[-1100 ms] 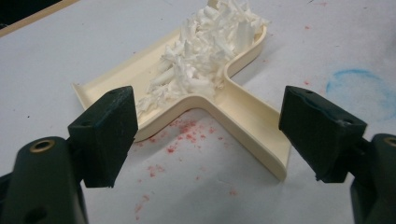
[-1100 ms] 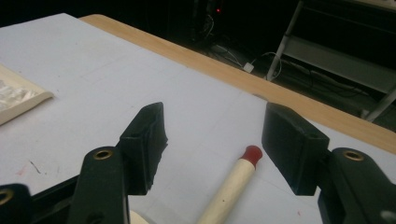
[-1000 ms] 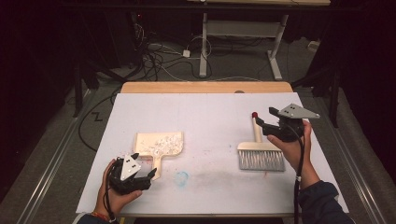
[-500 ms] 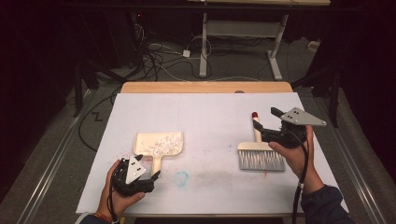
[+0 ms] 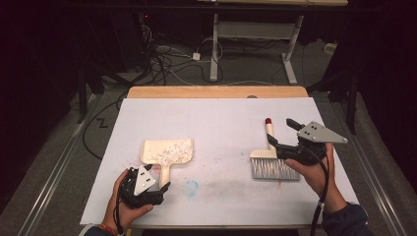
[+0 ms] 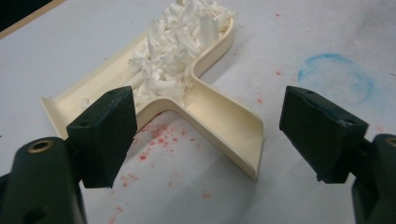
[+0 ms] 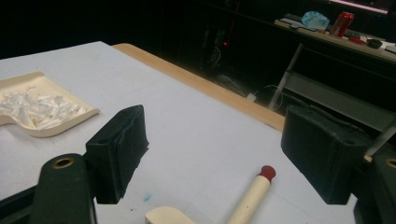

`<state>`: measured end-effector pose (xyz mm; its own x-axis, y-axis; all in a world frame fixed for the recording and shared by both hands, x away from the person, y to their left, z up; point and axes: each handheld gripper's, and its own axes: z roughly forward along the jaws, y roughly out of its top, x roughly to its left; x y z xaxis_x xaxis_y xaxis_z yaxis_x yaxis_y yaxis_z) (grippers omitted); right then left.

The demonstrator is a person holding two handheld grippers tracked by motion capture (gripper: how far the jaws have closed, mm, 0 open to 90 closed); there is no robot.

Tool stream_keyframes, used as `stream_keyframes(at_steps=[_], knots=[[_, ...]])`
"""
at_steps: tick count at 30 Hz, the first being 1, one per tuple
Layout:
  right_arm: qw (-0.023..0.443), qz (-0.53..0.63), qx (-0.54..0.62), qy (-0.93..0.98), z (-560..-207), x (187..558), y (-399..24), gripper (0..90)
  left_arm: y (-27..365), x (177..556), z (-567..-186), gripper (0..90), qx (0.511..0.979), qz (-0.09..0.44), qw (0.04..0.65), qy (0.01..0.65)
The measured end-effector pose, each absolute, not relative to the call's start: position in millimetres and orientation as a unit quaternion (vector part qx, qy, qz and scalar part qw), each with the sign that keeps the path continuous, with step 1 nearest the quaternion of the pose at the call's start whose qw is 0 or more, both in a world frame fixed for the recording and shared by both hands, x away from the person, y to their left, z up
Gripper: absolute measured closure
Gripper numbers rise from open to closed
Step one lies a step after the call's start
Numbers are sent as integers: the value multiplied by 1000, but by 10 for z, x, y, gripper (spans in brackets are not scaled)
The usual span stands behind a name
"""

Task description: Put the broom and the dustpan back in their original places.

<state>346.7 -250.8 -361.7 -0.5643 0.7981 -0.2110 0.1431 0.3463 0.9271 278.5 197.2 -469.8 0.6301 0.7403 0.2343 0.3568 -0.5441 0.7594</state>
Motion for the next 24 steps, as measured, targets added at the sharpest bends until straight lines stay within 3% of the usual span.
stream_keyframes(at_steps=[24], knots=[[353, 465, 287, 760, -3698, 3209, -2566, 230, 1958, 2779, -4692, 178, 837, 281, 341, 322]])
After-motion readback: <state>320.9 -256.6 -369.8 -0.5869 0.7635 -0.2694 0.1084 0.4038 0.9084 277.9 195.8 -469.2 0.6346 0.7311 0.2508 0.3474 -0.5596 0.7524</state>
